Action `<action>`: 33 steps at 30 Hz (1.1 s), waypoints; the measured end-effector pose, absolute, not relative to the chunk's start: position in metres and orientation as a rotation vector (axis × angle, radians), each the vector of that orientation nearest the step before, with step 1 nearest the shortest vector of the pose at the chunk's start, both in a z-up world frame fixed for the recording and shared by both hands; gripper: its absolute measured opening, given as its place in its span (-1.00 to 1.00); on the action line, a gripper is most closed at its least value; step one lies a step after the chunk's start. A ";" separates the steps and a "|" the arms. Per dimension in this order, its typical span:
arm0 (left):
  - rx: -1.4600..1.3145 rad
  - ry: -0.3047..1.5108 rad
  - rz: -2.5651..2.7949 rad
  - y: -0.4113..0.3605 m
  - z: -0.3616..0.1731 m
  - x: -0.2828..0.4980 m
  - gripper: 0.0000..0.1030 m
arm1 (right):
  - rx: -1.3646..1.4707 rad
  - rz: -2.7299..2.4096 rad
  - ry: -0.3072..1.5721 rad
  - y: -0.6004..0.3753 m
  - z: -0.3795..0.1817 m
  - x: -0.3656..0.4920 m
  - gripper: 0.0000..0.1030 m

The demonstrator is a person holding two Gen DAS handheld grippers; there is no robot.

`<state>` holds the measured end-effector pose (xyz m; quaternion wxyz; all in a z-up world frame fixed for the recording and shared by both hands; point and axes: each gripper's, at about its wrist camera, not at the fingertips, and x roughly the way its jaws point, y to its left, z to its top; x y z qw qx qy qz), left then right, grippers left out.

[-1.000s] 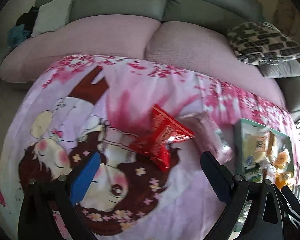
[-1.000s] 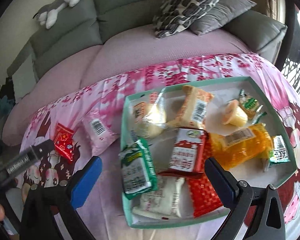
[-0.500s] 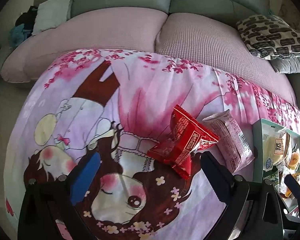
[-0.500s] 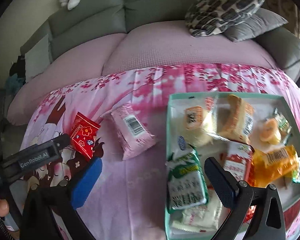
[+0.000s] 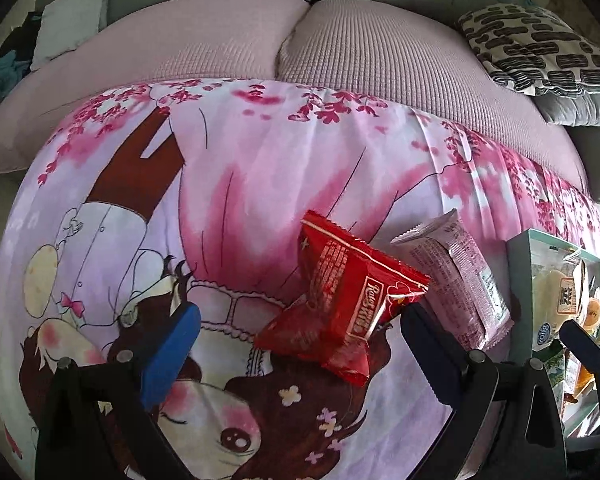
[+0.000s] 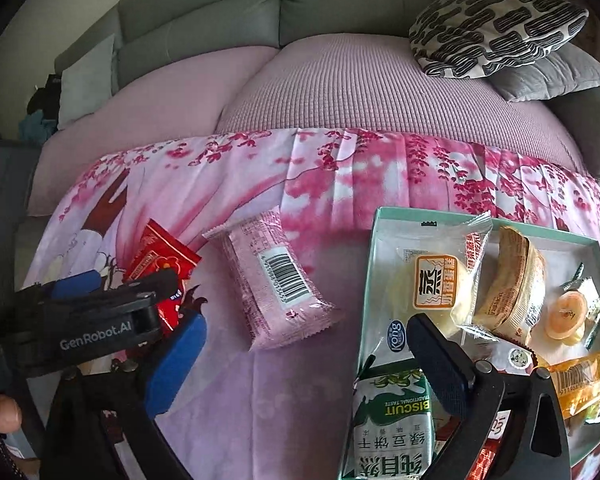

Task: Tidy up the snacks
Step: 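Grasp the red Reese's packet with left tool while right tool grasps the pink wrapped cake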

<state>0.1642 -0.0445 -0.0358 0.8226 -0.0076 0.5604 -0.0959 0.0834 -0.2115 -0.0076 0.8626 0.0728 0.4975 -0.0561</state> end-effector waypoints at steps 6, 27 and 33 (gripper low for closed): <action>-0.054 1.189 -0.135 -0.026 -0.034 0.174 0.94 | 0.119 -0.093 1.048 -0.203 -0.009 0.091 0.89; -0.097 1.250 -0.093 -0.006 -0.052 0.177 0.94 | 0.004 -0.031 1.167 -0.177 -0.049 0.141 0.21; -0.084 1.231 -0.078 -0.005 -0.051 0.178 0.65 | 0.011 -0.026 1.182 -0.174 -0.055 0.143 0.03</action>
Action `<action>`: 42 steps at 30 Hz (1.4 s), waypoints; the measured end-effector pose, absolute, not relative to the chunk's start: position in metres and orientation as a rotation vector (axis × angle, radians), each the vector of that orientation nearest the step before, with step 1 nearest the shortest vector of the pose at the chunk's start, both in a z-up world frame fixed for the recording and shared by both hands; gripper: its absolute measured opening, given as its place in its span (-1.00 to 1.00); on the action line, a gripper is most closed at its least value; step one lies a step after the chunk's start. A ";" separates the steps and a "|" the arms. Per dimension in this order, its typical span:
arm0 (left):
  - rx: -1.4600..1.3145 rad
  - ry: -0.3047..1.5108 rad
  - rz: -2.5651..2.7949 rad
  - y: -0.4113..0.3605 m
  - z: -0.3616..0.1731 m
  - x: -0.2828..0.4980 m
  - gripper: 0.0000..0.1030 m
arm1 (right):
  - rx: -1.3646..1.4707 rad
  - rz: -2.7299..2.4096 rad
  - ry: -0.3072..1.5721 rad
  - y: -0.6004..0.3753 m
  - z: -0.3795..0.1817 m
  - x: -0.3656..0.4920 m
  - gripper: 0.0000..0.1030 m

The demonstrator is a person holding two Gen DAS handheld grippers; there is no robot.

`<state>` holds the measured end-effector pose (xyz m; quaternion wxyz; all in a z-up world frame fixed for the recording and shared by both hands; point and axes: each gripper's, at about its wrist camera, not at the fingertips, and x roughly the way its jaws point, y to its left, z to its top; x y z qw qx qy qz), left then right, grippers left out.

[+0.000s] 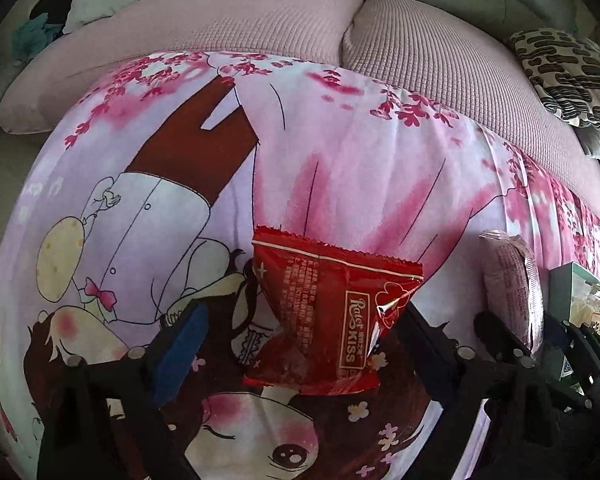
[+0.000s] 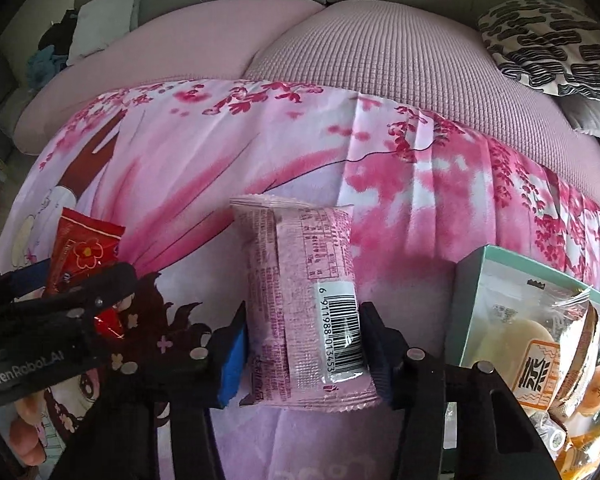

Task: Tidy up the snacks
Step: 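Grasp the red Reese's packet with left tool while right tool grasps the pink wrapped cake, then carry the red Reese's packet and pink cake over the tray with both tools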

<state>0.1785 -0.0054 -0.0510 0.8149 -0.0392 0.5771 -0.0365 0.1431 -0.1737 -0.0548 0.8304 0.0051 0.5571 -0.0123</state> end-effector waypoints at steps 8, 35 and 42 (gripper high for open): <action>-0.052 1.222 -0.083 -0.014 -0.050 0.175 0.14 | 0.059 -0.029 1.169 -0.169 -0.054 0.136 -0.16; -0.040 1.194 -0.109 -0.019 -0.040 0.139 -0.16 | 0.309 -0.060 1.077 -0.187 -0.028 0.031 -0.21; -0.045 1.164 -0.112 -0.020 -0.030 0.133 -0.17 | 0.338 -0.056 1.021 -0.194 -0.008 0.011 -0.21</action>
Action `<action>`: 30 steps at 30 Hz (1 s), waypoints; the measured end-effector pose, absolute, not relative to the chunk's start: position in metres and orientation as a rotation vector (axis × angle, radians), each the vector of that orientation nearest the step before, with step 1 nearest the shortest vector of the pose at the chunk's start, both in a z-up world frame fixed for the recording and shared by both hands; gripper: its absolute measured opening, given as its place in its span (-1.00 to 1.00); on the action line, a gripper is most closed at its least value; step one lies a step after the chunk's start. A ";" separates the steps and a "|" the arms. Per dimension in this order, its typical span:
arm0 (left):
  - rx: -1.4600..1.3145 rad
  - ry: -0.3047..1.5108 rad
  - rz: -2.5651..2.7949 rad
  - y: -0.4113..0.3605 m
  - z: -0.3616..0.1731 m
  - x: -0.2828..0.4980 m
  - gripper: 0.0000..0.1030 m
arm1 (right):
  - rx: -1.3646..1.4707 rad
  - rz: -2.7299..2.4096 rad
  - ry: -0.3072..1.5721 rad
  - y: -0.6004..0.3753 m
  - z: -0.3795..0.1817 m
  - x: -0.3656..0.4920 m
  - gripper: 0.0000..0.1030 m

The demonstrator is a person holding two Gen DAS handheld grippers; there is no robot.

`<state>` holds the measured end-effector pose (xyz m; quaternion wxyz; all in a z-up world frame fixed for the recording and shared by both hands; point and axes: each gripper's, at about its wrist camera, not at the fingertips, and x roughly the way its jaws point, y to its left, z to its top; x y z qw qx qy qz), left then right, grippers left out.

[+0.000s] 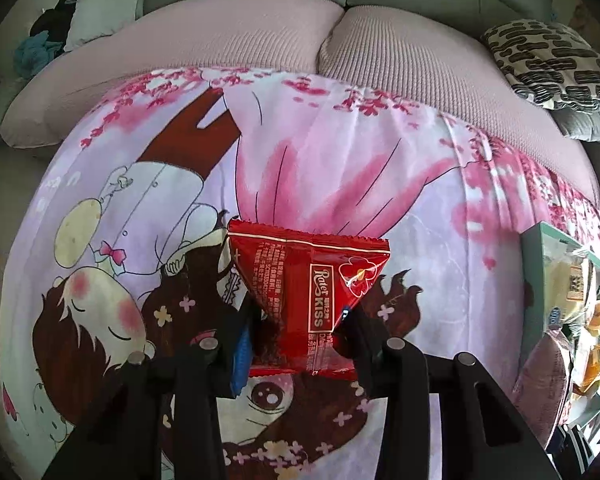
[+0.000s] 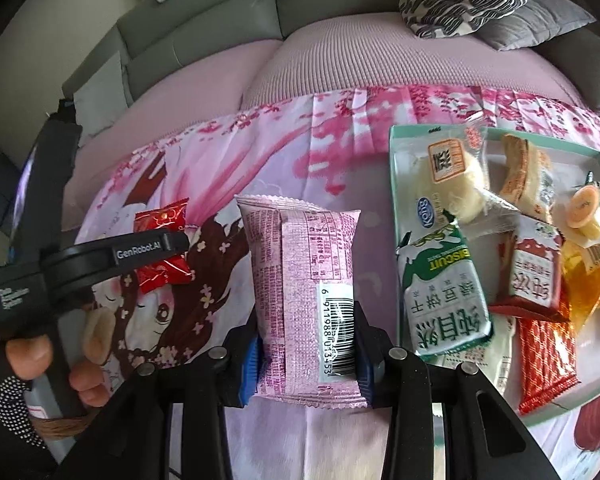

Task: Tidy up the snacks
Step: 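Carry the red Reese's packet and pink cake over the tray with both tools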

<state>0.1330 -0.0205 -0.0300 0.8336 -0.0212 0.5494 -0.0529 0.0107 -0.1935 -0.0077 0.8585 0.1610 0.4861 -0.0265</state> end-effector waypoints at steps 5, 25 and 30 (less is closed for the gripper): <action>-0.057 1.124 -0.131 -0.022 -0.013 0.126 -0.17 | 0.350 -0.050 0.966 -0.200 0.009 0.005 -0.21; 0.051 1.021 -0.346 -0.097 0.030 0.080 -0.17 | 0.479 -0.247 0.849 -0.289 0.036 -0.033 -0.21; 0.092 1.014 -0.397 -0.118 0.031 0.068 -0.17 | 0.516 -0.335 0.817 -0.319 0.041 -0.050 -0.21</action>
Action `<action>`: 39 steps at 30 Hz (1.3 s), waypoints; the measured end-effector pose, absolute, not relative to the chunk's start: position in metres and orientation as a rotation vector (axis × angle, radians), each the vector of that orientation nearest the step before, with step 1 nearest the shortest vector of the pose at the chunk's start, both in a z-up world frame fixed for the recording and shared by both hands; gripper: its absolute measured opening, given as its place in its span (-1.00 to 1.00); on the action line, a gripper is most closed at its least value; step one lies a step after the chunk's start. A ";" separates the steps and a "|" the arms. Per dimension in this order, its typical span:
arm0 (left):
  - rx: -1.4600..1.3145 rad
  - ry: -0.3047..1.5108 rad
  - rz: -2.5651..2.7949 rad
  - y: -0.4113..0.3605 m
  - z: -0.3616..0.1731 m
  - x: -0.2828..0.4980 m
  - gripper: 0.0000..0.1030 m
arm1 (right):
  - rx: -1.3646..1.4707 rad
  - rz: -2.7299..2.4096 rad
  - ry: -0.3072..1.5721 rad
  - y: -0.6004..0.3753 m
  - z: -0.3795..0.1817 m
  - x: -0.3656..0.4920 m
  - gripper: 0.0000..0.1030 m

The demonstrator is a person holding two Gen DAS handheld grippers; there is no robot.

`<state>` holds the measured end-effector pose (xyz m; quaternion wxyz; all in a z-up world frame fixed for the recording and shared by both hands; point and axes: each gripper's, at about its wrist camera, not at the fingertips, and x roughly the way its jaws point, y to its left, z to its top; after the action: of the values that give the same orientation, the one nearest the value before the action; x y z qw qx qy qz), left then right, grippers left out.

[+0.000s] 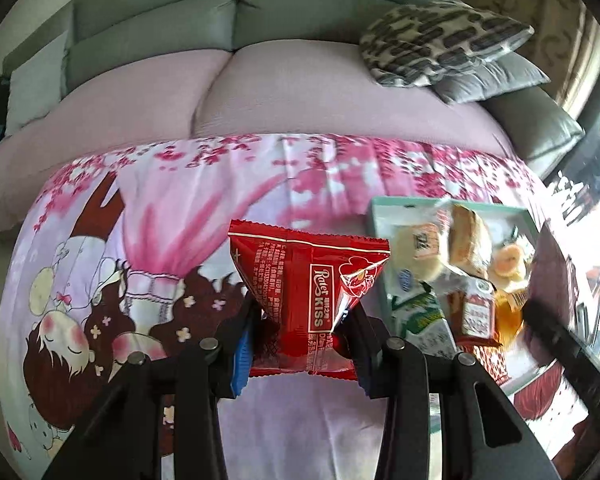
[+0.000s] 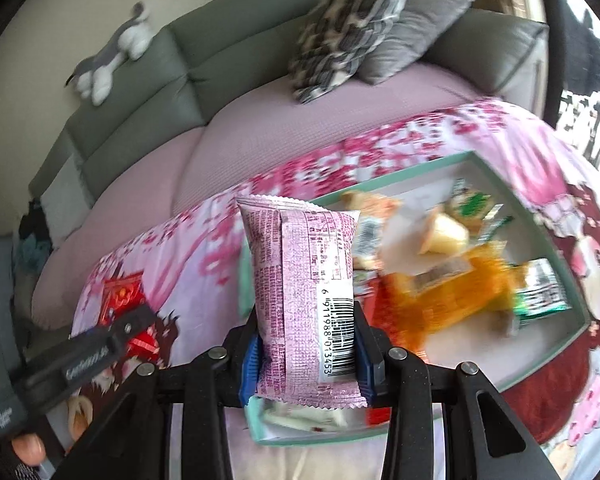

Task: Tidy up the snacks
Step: 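Carry the red Reese's packet and pink cake over the tray with both tools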

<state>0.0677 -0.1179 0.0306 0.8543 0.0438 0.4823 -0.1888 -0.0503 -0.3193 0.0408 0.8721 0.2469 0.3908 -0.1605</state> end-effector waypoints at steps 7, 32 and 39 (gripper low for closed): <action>0.145 1.003 -0.478 -0.148 0.031 0.050 -0.17 | 0.570 -0.474 0.784 -0.361 0.043 -0.075 -0.21; 0.237 1.007 -0.580 -0.241 0.018 0.044 -0.17 | 0.614 -0.557 0.788 -0.409 0.026 -0.083 -0.21; 0.255 1.027 -0.575 -0.258 0.007 0.048 -0.17 | 0.620 -0.543 0.790 -0.409 0.025 -0.082 -0.21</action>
<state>0.0482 -0.2581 0.0071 0.8240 0.1201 0.4831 -0.2704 -0.0821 -0.4090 0.0245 0.8413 0.2937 0.3739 -0.2571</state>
